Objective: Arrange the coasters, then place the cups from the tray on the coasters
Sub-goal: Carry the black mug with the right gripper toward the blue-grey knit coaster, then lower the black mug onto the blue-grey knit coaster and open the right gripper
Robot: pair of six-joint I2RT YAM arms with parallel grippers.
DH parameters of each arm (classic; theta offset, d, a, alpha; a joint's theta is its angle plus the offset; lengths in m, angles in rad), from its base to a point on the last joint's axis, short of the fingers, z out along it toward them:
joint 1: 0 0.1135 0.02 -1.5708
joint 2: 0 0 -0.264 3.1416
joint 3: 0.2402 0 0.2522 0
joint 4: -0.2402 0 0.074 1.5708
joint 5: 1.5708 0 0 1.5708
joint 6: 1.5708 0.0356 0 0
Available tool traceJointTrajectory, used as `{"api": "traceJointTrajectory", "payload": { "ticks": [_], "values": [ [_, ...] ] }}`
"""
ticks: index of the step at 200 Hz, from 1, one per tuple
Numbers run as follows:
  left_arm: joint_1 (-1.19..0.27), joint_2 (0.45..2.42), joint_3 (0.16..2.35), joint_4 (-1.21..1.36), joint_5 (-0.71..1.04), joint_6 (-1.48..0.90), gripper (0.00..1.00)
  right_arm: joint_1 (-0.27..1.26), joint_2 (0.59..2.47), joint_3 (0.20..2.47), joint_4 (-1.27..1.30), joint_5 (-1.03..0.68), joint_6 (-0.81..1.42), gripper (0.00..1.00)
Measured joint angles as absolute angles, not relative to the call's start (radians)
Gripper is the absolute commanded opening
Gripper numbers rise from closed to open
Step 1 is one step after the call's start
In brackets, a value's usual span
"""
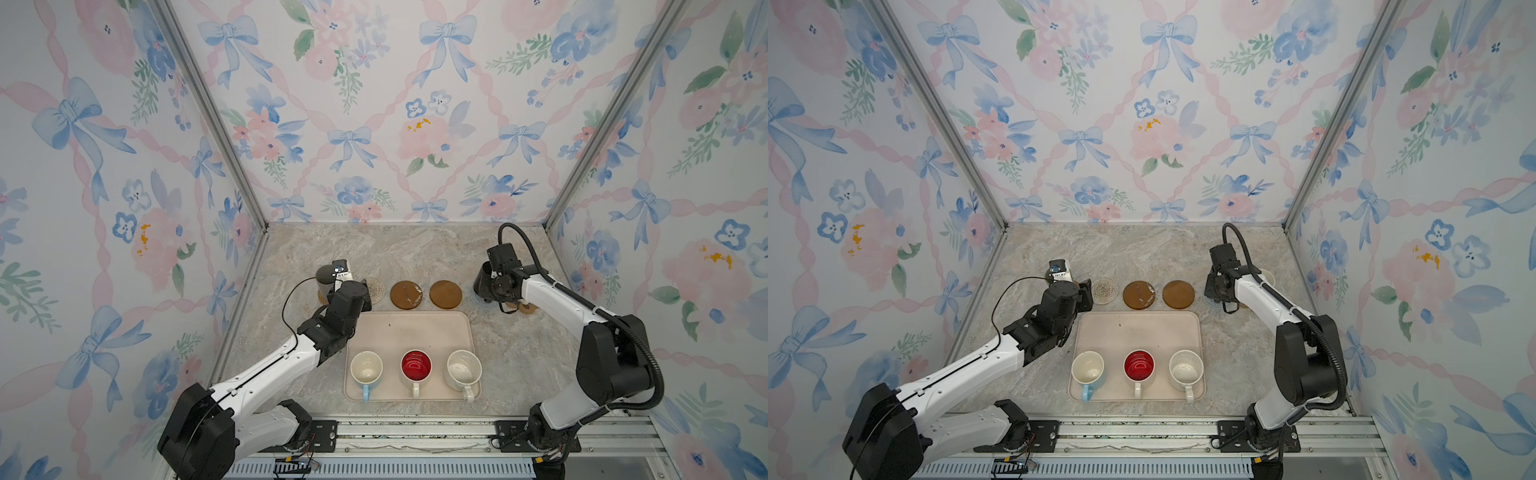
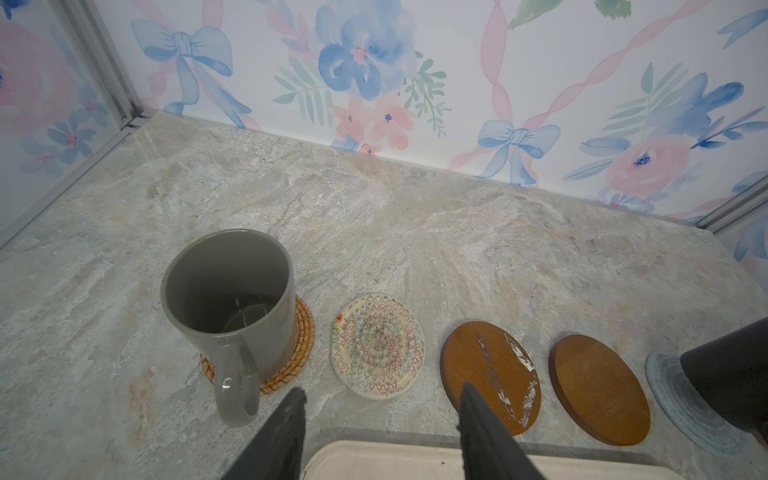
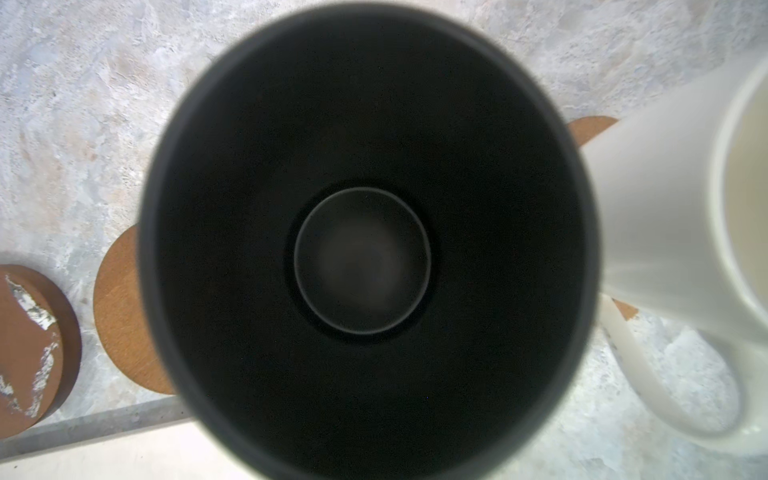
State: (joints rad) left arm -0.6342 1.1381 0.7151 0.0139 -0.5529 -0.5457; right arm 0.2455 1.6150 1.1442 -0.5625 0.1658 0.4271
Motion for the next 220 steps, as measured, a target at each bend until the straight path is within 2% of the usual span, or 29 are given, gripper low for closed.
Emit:
{"api": "traceJointTrajectory", "payload": {
  "ticks": [220],
  "values": [
    [-0.634,1.138,0.715,0.014,-0.553,-0.546,0.55,0.236,1.652,1.114,-0.522,0.183,0.373,0.00]
  ]
}}
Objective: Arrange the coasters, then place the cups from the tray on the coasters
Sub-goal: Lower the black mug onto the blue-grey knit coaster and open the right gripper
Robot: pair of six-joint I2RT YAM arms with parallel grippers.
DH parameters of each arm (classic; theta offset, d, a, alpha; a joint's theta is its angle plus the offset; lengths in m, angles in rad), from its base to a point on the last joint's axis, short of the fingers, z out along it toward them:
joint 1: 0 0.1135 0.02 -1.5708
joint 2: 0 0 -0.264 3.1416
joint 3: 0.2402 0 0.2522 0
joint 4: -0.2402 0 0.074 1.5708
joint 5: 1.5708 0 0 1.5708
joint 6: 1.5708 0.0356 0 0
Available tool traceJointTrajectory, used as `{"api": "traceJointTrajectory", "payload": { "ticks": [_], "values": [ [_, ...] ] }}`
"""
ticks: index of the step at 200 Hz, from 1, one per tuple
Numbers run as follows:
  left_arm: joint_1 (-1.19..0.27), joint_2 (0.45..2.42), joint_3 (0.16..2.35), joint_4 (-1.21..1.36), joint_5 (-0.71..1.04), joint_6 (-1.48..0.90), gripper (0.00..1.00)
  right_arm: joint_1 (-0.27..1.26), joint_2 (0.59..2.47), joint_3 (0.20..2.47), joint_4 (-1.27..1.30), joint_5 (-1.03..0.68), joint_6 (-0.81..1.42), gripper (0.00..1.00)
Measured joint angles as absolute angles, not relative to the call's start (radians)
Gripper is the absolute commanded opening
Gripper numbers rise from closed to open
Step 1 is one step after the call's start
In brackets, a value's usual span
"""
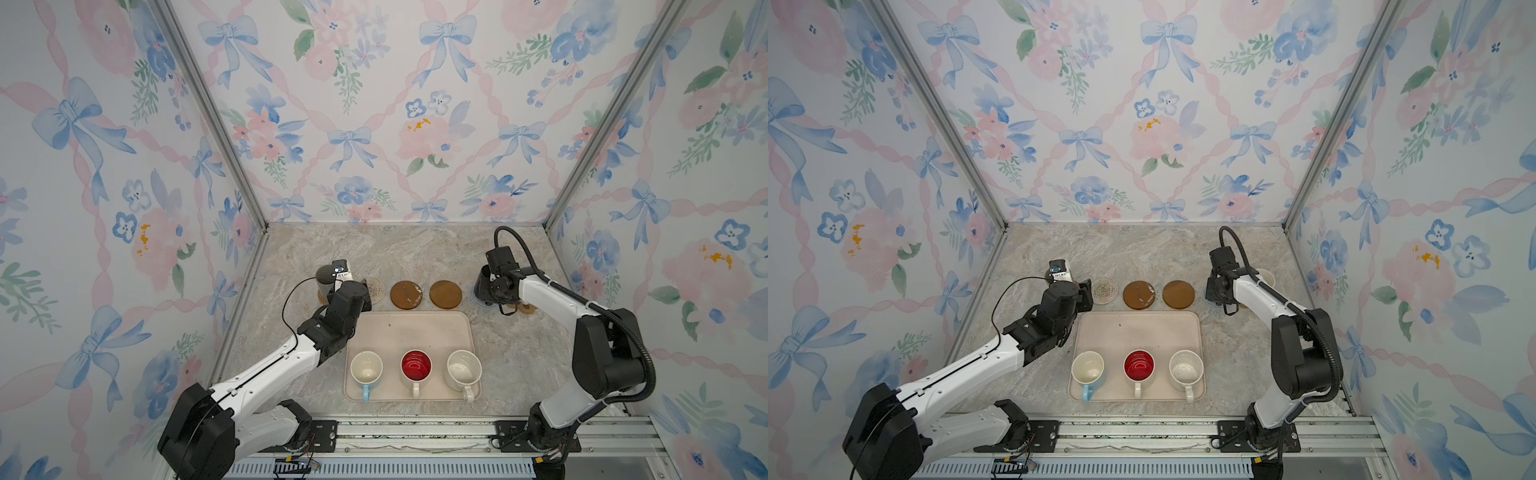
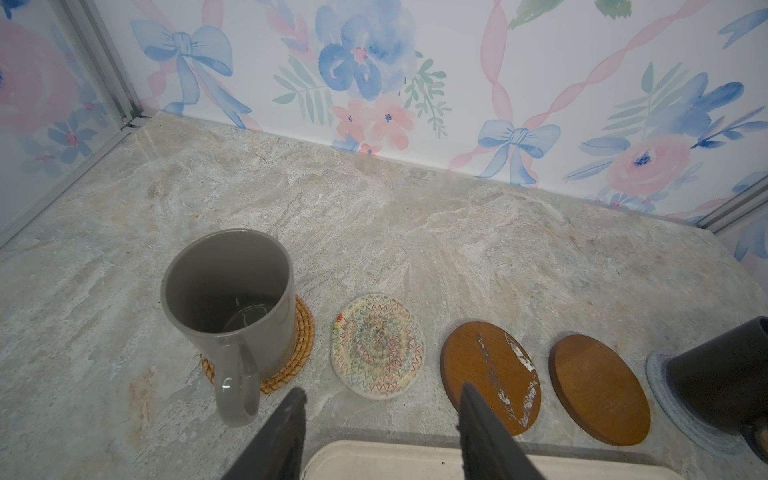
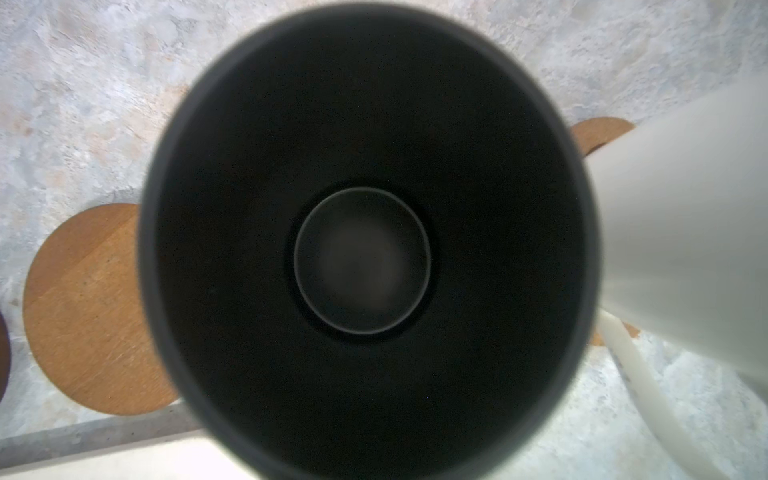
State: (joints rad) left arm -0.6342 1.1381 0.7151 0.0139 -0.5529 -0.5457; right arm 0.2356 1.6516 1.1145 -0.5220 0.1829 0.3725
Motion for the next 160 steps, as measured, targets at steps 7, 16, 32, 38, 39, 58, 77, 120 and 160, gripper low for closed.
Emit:
{"api": "traceJointTrajectory", "payload": {
  "ticks": [7,16,32,38,39,58,77,120,160],
  "values": [
    [-0.634,1.138,0.715,0.014,-0.553,-0.546,0.55,0.236,1.652,1.110,-0.520,0.183,0.373,0.00],
    [-0.634,1.138,0.715,0.014,-0.553,-0.546,0.55,0.236,1.652,1.108,-0.518,0.183,0.373,0.00],
    [-0.634,1.138,0.715,0.014,-0.553,-0.546,0.55,0.236,1.654,1.108,-0.515,0.183,0.373,0.00],
    [-0.634,1.138,0.715,0.014,-0.553,-0.546,0.55,0.236,1.656,1.108,-0.511,0.183,0.373,0.00],
    [-0.634,1.138,0.715,0.014,-0.553,-0.546,0.55,0.236,1.657,1.108,-0.511,0.184,0.373,0.00],
    [-0.634,1.138,0.715,0.014,-0.553,-0.546,0.55,0.236,1.661,1.108,-0.501,0.184,0.373,0.00],
    [-0.634,1.138,0.715,0.014,-0.553,-0.546,0.55,0.236,1.665,1.108,-0.495,0.185,0.373,0.00],
    [-0.634,1.138,0.715,0.014,-0.553,-0.546,0.55,0.236,1.665,1.102,-0.484,0.186,0.373,0.12],
    [-0.634,1.138,0.715,0.014,-0.553,-0.546,0.55,0.236,1.665,1.090,-0.469,0.184,0.373,0.23]
  ]
}}
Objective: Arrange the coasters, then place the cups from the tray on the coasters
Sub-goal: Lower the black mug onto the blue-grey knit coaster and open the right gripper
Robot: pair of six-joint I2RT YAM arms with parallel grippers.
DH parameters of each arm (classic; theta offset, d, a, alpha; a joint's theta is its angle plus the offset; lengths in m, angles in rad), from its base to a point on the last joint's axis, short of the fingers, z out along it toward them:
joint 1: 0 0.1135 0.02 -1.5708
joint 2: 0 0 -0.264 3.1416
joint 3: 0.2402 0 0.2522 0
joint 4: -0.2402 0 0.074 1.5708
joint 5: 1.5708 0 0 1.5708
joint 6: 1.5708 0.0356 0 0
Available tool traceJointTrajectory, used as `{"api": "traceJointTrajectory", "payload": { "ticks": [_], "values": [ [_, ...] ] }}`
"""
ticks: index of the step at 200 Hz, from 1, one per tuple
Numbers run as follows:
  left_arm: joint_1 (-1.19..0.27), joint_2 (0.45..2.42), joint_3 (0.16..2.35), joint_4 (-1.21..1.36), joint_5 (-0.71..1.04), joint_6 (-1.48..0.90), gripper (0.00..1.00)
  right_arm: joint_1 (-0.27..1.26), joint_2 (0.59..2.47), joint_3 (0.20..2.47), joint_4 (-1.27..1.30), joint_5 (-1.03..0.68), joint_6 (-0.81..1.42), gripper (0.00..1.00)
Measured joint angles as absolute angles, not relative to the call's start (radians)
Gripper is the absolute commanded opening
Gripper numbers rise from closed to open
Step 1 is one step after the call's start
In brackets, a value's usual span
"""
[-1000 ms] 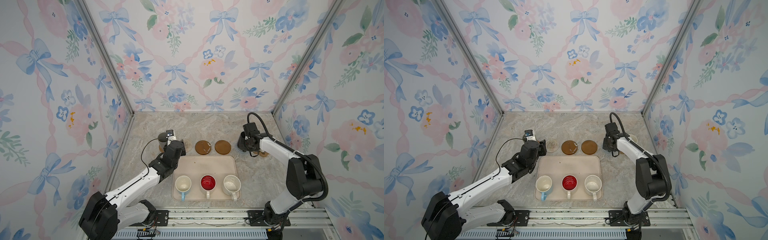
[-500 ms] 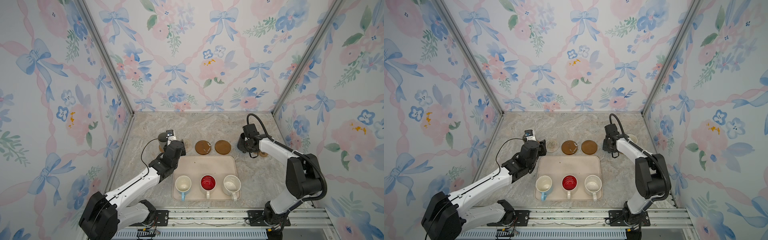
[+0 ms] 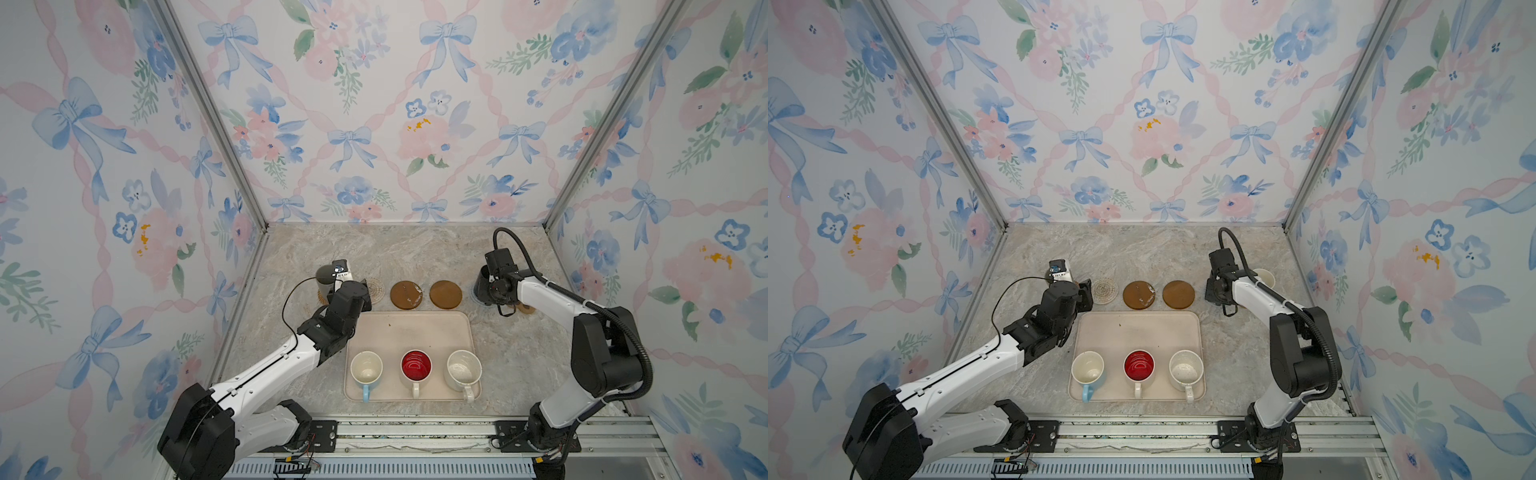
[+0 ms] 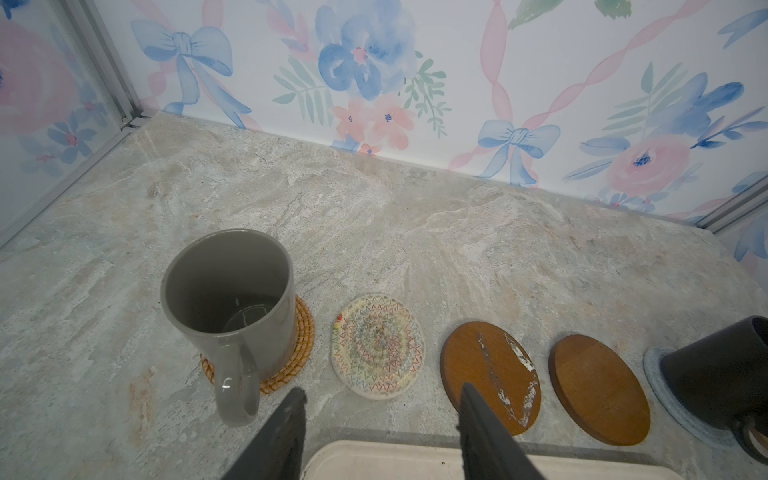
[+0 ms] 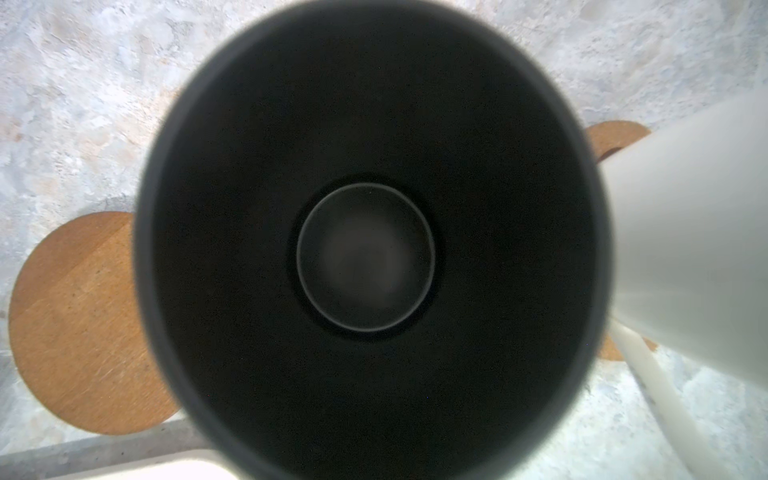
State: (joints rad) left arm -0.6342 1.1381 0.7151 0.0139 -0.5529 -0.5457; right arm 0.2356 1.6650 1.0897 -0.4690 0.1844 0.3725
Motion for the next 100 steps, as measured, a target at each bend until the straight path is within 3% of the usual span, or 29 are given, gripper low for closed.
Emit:
{"api": "traceJointTrajectory", "payload": {
  "ticks": [39,100],
  "values": [
    [-0.634,1.138,0.715,0.014,-0.553,-0.546,0.55,0.236,1.665,1.075,-0.470,0.182,0.371,0.33],
    [-0.634,1.138,0.715,0.014,-0.552,-0.546,0.55,0.236,1.623,1.051,-0.478,0.178,0.387,0.66]
  ]
}}
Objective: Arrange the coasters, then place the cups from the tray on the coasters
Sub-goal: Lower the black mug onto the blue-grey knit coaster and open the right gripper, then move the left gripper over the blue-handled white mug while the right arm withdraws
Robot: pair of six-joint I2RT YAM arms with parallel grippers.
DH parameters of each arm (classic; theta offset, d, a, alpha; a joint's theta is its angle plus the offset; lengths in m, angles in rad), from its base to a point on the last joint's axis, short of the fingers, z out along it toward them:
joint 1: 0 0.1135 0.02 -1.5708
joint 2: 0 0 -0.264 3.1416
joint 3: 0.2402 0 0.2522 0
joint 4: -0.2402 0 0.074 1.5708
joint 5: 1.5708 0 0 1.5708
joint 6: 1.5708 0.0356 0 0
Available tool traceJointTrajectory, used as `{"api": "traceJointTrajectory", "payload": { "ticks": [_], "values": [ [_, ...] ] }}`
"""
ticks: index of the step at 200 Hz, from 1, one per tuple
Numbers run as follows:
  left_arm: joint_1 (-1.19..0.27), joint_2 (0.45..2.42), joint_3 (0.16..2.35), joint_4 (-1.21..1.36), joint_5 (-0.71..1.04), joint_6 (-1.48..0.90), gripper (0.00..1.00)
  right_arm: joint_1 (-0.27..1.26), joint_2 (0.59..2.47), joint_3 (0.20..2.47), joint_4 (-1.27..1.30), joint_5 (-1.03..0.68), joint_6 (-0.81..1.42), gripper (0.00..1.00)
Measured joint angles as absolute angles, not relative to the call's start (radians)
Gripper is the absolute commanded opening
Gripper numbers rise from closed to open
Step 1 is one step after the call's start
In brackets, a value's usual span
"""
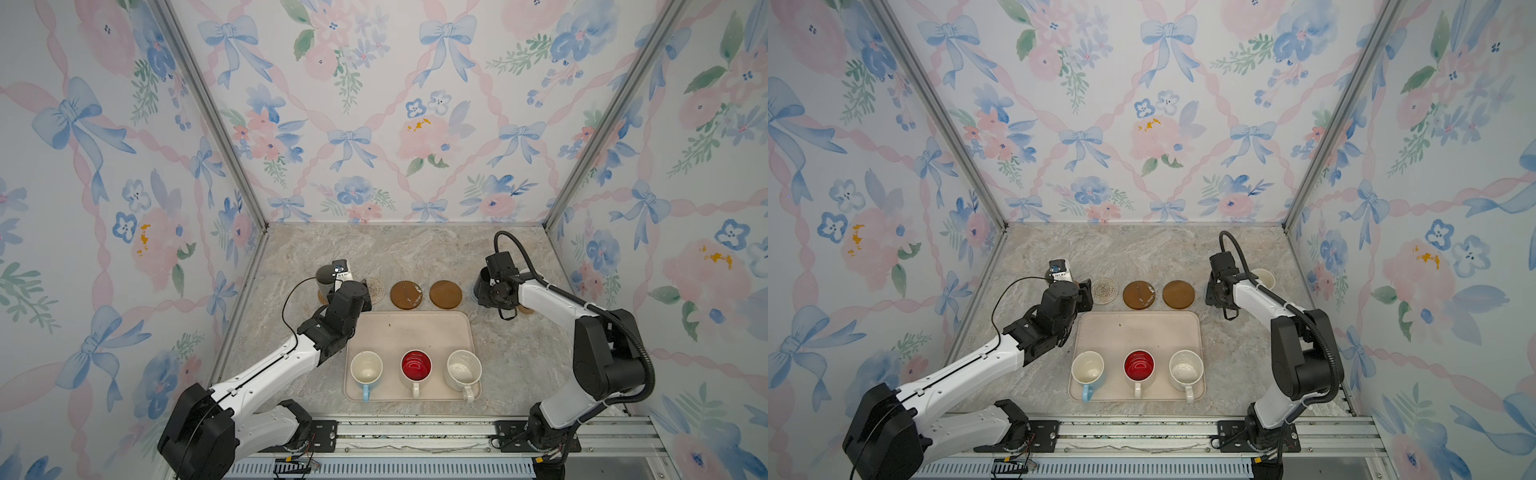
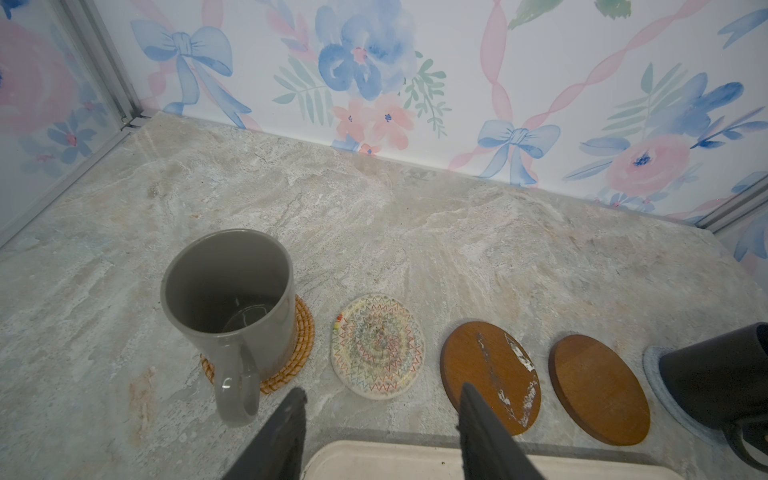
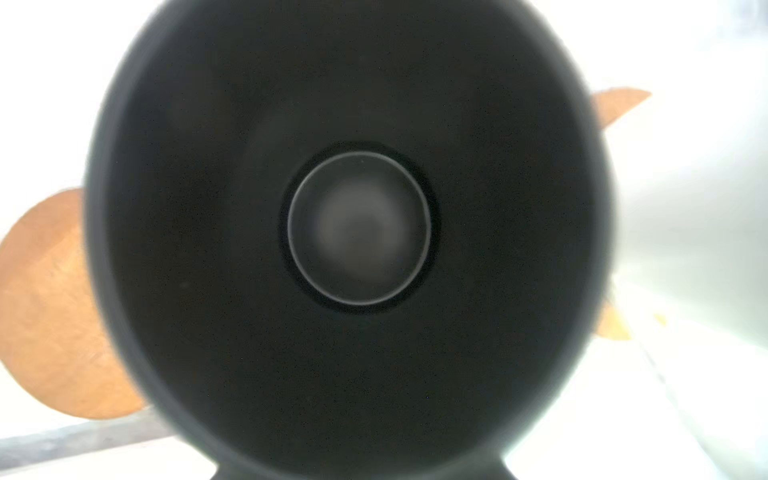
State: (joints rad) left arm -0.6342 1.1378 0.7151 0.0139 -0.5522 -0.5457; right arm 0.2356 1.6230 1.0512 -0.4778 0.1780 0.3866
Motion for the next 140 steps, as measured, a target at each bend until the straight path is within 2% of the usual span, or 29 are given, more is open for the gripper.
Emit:
{"api": "traceJointTrajectory", "payload": {
  "ticks": [30,79,109,140],
  "values": [
    [-0.634,1.130,0.719,0.011,-0.530,-0.545,0.55,0.250,1.536,1.031,-0.485,0.187,0.410,0.74],
    [-0.651,1.099,0.788,-0.069,-0.466,-0.546,0.57,0.315,1.337,1.015,-0.515,0.260,0.457,0.76],
    [-0.731,1.053,0.797,-0.202,-0.444,-0.565,0.57,0.366,1.257,1.020,-0.513,0.299,0.476,0.77],
    [-0.841,0.996,0.797,-0.354,-0.463,-0.613,0.55,0.423,1.267,1.087,-0.504,0.310,0.479,0.77]
  ]
}}
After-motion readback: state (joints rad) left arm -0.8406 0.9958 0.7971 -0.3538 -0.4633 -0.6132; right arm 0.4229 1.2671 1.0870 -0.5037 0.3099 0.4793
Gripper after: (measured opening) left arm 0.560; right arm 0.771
